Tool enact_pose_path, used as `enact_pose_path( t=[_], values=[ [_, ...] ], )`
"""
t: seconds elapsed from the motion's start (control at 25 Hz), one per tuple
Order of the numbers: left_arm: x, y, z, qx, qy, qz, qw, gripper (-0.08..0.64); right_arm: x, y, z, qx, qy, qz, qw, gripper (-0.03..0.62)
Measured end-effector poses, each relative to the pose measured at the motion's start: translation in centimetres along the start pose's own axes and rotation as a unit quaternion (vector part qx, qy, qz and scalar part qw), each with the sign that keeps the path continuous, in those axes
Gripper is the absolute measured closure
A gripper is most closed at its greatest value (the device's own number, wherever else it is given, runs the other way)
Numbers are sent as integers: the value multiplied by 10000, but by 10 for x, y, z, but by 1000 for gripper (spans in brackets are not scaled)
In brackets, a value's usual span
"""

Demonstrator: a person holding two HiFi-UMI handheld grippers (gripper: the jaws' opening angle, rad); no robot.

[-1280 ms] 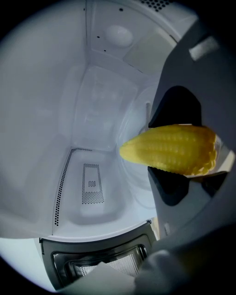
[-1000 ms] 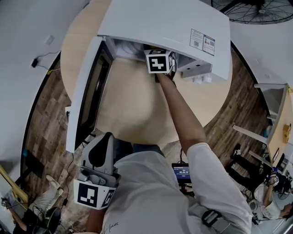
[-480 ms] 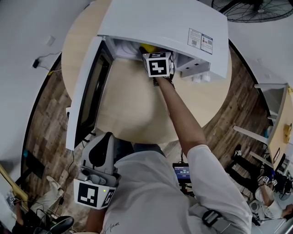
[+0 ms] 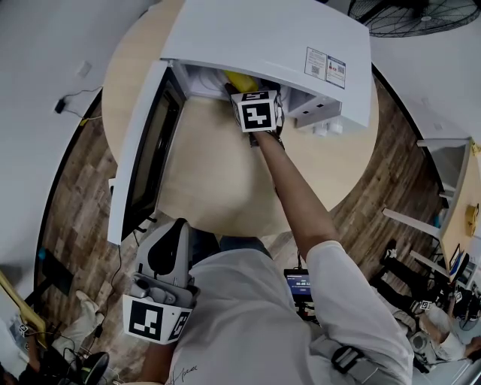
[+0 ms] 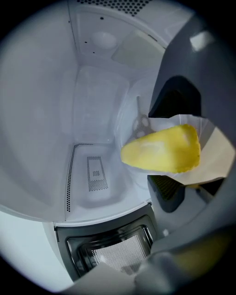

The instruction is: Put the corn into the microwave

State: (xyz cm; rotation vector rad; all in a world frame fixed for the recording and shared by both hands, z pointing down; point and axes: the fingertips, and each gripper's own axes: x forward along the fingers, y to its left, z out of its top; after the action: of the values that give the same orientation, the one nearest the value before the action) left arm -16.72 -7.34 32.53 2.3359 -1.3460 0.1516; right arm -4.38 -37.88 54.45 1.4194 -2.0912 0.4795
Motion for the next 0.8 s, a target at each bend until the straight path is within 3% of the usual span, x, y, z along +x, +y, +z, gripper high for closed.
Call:
enact_pose_path(
  t=[0.48, 0.8],
  values=[
    [3, -4, 3, 9, -77, -37, 10000, 568, -25, 9, 12, 12, -331, 115, 9994, 204],
    [2, -13, 5, 32, -139, -69, 9999, 568, -48, 18, 11, 110, -476, 254, 9985, 241]
  ],
)
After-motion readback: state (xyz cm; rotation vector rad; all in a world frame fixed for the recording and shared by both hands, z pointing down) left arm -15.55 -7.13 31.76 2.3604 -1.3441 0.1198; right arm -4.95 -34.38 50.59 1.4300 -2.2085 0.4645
